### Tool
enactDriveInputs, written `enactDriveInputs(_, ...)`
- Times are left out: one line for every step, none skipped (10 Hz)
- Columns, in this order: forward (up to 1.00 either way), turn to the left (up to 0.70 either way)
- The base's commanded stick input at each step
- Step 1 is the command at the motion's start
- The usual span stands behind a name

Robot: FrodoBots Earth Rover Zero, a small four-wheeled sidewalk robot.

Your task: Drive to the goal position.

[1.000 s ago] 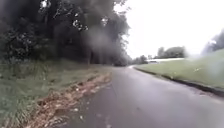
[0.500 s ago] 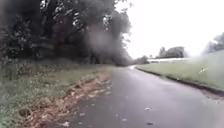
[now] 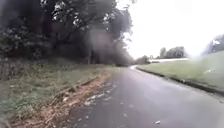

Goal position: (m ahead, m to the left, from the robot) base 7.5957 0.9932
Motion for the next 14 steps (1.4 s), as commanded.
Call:
enactDriveInputs(0.70, -0.14)
enactDriveInputs(0.70, -0.14)
enactDriveInputs(0.70, -0.14)
enactDriveInputs(0.70, -0.14)
enactDriveInputs(0.70, -0.14)
enactDriveInputs(0.70, -0.14)
enactDriveInputs(0.70, -0.14)
enactDriveInputs(0.70, -0.14)
enactDriveInputs(0.70, -0.14)
enactDriveInputs(0.70, -0.14)
enactDriveInputs(0.70, -0.14)
enactDriveInputs(0.70, -0.14)
enactDriveInputs(0.70, -0.14)
enactDriveInputs(0.70, -0.14)
